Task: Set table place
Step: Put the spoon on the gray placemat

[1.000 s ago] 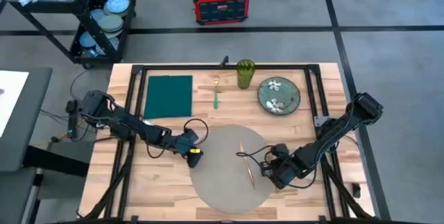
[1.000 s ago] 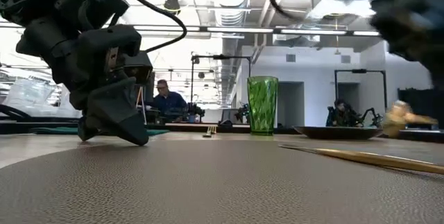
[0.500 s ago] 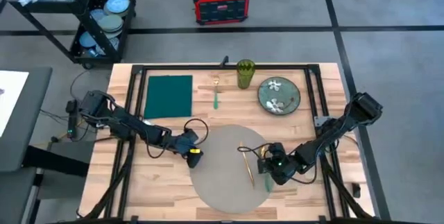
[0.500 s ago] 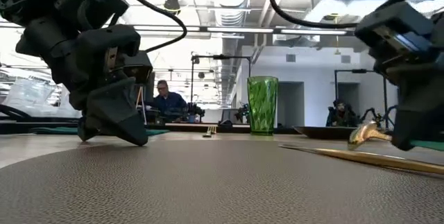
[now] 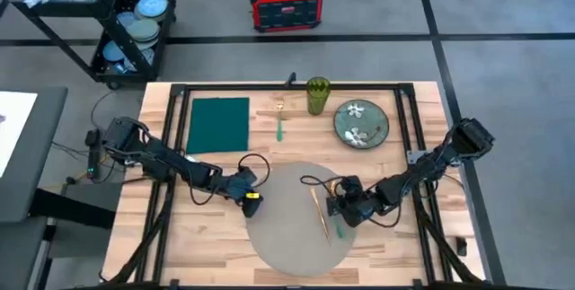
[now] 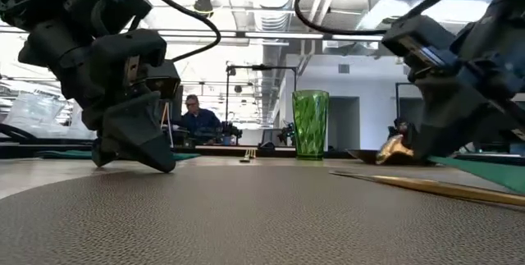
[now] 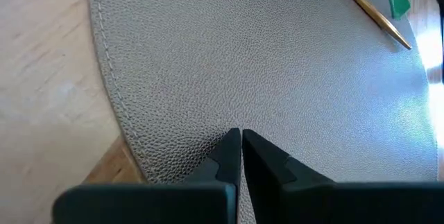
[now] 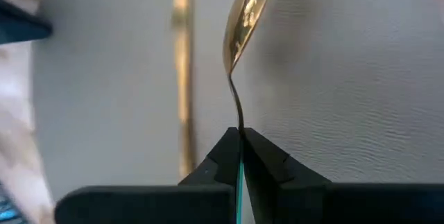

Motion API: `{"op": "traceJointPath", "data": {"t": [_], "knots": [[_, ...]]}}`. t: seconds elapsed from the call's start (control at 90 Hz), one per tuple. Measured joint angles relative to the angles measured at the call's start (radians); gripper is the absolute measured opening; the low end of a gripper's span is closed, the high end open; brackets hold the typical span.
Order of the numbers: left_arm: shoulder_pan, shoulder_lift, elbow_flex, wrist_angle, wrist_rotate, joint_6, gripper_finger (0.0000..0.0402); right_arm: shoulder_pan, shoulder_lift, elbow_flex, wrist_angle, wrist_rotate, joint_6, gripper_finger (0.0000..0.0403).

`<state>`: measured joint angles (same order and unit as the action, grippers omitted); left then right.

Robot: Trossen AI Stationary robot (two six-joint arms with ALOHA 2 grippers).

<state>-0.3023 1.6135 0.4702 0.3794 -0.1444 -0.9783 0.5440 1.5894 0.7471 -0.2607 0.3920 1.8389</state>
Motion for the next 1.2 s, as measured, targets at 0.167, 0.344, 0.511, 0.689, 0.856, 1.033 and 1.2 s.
{"op": "traceJointPath", "data": {"t": [0.167,0.344,0.511,0.689,0.856,1.033,1.2], "knots": [[0.001,0.000,0.000,-0.003,-0.001,-0.001,0.0000,0.018,0.000,0.108,-0.290,-0.048,-0.008,0.0000],[0.017,0.000,0.000,-0.006,0.001,0.002,0.0000,0.009,0.000,0.195,-0.488,-0.115,-0.105,0.0000],[0.027,-0.001,0.000,-0.006,0.001,0.010,0.0000,-0.013,0.006,0.197,-0.485,-0.130,-0.120,0.0000],[0.027,0.000,0.000,-0.006,0.001,0.009,0.0000,-0.030,0.040,0.197,-0.476,-0.161,-0.135,0.0000],[0.027,0.000,0.000,-0.005,-0.002,0.001,0.0000,-0.049,0.091,0.237,-0.503,-0.190,-0.200,0.0000],[0.027,0.000,0.000,-0.005,-0.002,0.001,0.0000,-0.104,0.192,0.385,-0.629,-0.216,-0.405,0.0000],[0.027,0.000,0.000,-0.005,-0.001,0.004,0.0000,-0.155,0.294,0.491,-0.724,-0.256,-0.504,0.0000]]}}
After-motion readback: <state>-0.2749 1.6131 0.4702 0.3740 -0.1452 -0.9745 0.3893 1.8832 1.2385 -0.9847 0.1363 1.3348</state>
